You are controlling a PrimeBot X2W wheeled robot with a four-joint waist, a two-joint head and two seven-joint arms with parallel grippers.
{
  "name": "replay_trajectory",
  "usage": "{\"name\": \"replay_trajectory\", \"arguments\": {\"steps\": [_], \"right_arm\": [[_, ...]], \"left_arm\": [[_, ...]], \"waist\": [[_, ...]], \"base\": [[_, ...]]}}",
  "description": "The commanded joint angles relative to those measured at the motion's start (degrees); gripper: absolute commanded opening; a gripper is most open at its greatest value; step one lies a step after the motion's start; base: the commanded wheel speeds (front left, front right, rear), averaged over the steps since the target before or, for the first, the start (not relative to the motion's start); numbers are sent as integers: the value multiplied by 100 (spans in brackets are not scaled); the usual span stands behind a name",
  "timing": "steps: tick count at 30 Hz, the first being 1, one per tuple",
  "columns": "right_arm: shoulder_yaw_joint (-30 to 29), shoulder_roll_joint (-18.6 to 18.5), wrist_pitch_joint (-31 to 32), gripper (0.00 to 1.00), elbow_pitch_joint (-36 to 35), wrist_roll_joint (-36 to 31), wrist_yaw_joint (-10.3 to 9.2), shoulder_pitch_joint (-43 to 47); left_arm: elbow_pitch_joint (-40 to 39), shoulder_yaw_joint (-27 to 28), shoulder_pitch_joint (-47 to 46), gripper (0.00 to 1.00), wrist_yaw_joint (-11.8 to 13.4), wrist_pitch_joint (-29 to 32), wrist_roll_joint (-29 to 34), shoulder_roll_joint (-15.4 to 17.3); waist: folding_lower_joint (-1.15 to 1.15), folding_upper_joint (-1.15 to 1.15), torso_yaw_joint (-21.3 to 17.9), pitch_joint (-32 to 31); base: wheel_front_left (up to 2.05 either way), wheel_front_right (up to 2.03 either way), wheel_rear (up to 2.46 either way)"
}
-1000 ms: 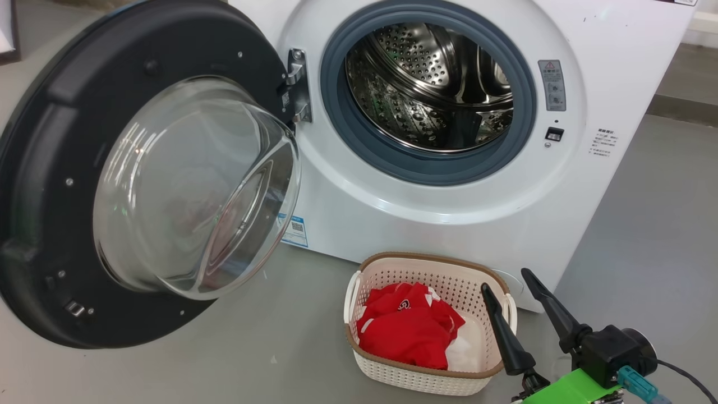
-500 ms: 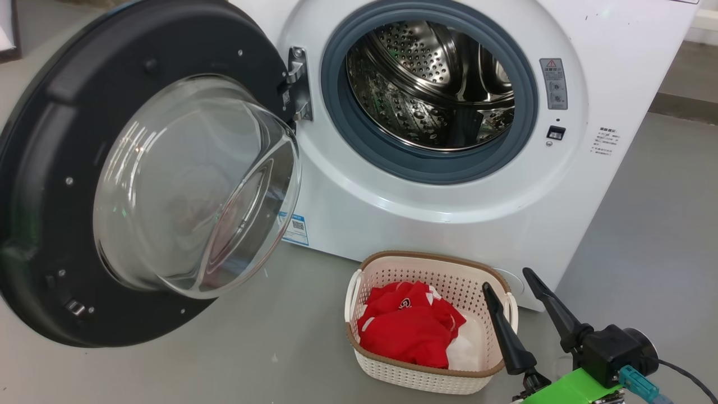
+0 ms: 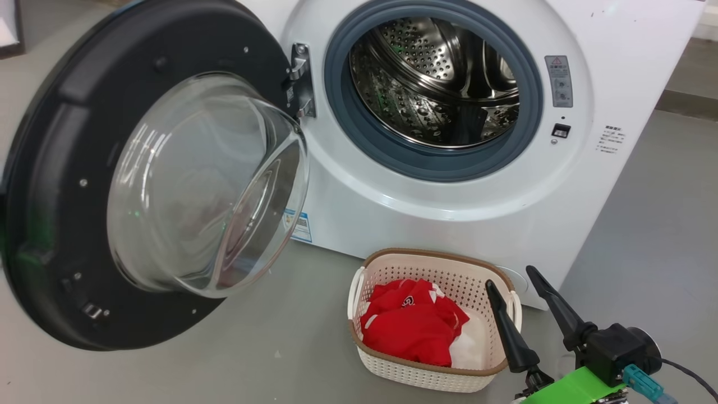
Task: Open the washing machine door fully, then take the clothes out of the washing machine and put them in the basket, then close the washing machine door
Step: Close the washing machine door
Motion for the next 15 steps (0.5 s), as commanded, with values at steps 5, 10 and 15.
{"name": "replay_trajectory", "arguments": {"steps": [5,10,15], "right_arm": [[74,-39,-37,100,-191,110,36,-117],[64,-39,-37,100,-199,137,36,-95],[60,-39,-37,100,-198,146,36,-99]], "left_arm": [[-450,167,161,0,2,304,-327,-136],[-886,168,365,0,59,528,-464,-387],[-1509,242,608,0,198,701,-642,-631]], "waist": [[0,0,136,6],[0,0,213,-8],[0,0,249,-7]], "base": [[0,0,0],[0,0,0],[0,0,0]]}}
